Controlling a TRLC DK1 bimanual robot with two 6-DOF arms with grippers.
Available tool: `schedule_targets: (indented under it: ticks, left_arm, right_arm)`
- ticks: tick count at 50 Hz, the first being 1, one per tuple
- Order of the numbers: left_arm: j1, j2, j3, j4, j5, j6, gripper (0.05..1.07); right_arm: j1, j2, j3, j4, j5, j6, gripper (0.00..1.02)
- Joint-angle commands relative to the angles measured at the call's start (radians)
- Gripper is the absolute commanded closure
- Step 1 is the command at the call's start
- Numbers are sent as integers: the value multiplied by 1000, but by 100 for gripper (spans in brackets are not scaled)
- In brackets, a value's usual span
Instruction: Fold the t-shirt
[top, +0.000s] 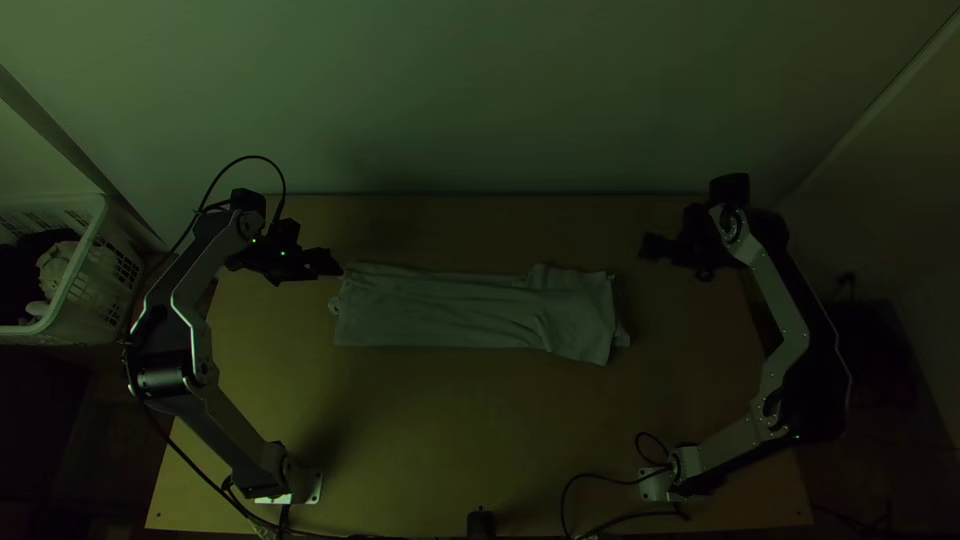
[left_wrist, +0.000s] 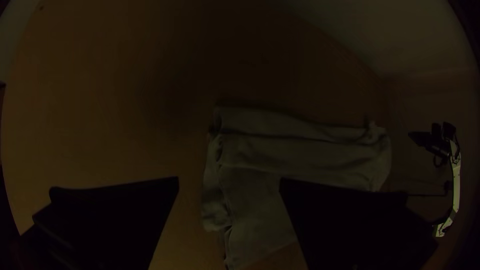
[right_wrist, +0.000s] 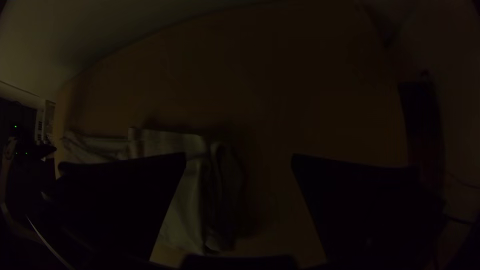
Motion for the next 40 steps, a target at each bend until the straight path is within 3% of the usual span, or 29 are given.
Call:
schedule_targets:
  ticks: [1,12,40]
  left_arm:
    - [26,-30,-83,19,67,-6,9]
    - [55,-48,-203,129,146,-11,9]
    - [34,35,-303,215,222,0,9]
  right_arm:
    - [-28,-86,32,33,-54,79,4]
    - [-20,-198,31,122,-69,169,4]
    - [-5,-327,5,110,-69,211,4]
